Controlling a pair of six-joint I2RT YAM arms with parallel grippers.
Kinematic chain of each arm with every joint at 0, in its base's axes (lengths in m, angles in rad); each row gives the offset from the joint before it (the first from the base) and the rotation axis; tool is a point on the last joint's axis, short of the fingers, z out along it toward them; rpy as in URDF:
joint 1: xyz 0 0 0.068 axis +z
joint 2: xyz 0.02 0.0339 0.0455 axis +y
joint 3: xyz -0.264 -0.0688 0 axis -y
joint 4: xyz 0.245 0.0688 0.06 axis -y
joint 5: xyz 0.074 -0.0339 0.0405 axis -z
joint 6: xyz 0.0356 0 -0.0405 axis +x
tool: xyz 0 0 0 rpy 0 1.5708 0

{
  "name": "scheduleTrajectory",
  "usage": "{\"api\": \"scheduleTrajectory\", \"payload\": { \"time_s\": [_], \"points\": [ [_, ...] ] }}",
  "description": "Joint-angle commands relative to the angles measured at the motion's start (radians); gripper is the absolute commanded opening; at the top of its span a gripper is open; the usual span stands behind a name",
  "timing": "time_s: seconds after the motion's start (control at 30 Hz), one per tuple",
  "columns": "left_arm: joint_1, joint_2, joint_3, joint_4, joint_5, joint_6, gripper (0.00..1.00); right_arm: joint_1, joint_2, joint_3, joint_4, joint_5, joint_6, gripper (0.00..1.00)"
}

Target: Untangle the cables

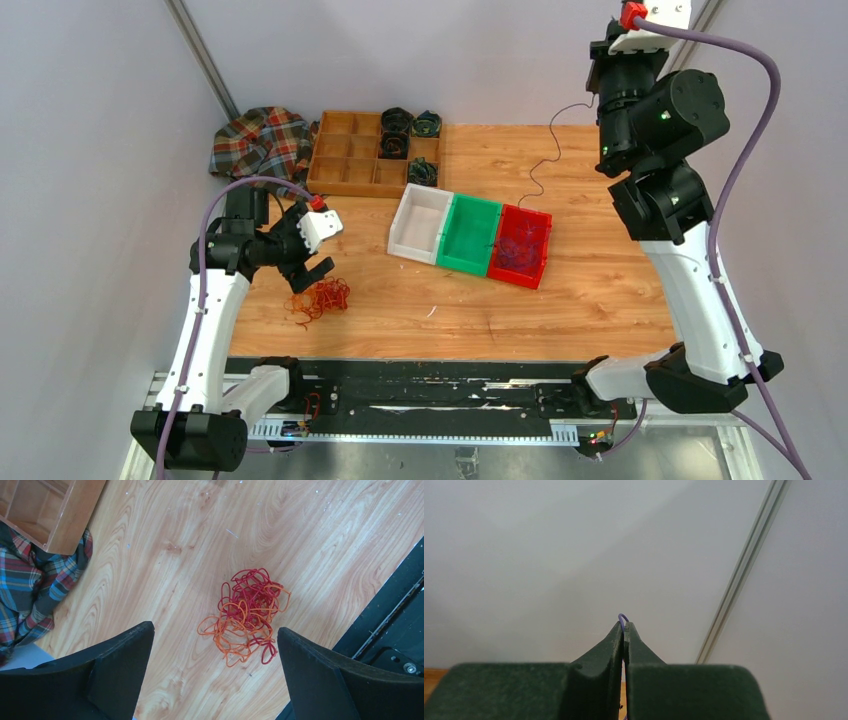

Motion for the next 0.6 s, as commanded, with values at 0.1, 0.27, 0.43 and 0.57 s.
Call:
{"api": "scheduleTrajectory", "payload": {
  "time_s": [0.1, 0.27, 0.43, 0.57],
  "points": [
    [0.005, -0.015, -0.005, -0.009, 0.002, 0.005, 0.98, -0.024, -0.014, -0.033, 0.026, -0.004, 0.007, 0.00],
    [0.006, -0.016, -0.005, -0.008, -0.003, 0.008, 0.98, -0.051, -0.024, -0.111, 0.032, -0.013, 0.040, 0.01],
    [0.006, -0.015, -0.003, -0.008, -0.008, 0.013, 0.98, -0.068, -0.035, -0.185, 0.010, -0.038, 0.091, 0.01],
    [0.006, -0.011, -0.006, -0.008, -0.004, 0.011, 0.98, -0.073, -0.053, -0.273, -0.007, -0.059, 0.144, 0.01]
  ]
}}
